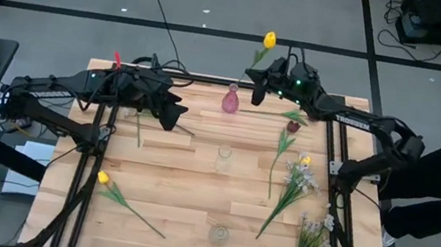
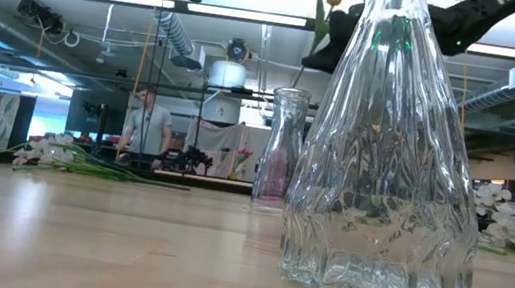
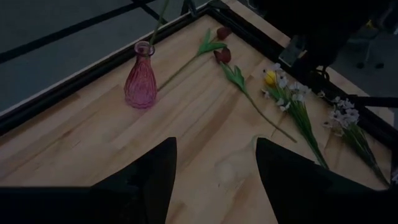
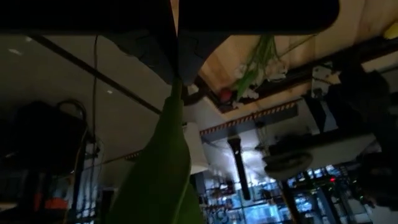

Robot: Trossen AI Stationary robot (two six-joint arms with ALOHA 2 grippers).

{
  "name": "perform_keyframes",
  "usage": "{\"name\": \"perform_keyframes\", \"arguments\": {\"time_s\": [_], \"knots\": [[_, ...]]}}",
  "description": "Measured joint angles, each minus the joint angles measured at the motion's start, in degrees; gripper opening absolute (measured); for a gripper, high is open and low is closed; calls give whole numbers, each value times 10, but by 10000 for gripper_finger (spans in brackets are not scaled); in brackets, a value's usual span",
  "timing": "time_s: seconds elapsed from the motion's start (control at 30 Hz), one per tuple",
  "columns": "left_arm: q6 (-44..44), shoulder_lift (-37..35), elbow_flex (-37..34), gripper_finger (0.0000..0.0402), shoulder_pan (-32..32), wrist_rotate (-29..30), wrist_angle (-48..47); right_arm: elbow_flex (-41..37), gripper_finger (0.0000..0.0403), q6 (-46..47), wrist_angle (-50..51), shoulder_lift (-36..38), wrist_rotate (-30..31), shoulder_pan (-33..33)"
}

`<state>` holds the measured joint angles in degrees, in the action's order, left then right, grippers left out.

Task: Sort flowers into vase by color
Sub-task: Put the bottom yellow flower into the pink transparent vase

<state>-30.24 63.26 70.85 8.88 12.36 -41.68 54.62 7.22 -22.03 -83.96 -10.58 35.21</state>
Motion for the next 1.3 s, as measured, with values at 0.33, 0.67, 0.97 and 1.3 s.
{"name": "perform_keyframes", "arguments": {"time_s": [0.33,0.67,0.97,1.3], "knots": [[10,0,0,225,0,0,-1,61,6,-29,27,-2,-29,36],[18,0,0,225,0,4,-2,70,6,-35,80,-1,-70,53],[26,0,0,225,0,12,-2,70,6,-39,101,-1,-75,48],[32,0,0,225,0,12,-2,70,7,-56,128,-3,-75,29]]}}
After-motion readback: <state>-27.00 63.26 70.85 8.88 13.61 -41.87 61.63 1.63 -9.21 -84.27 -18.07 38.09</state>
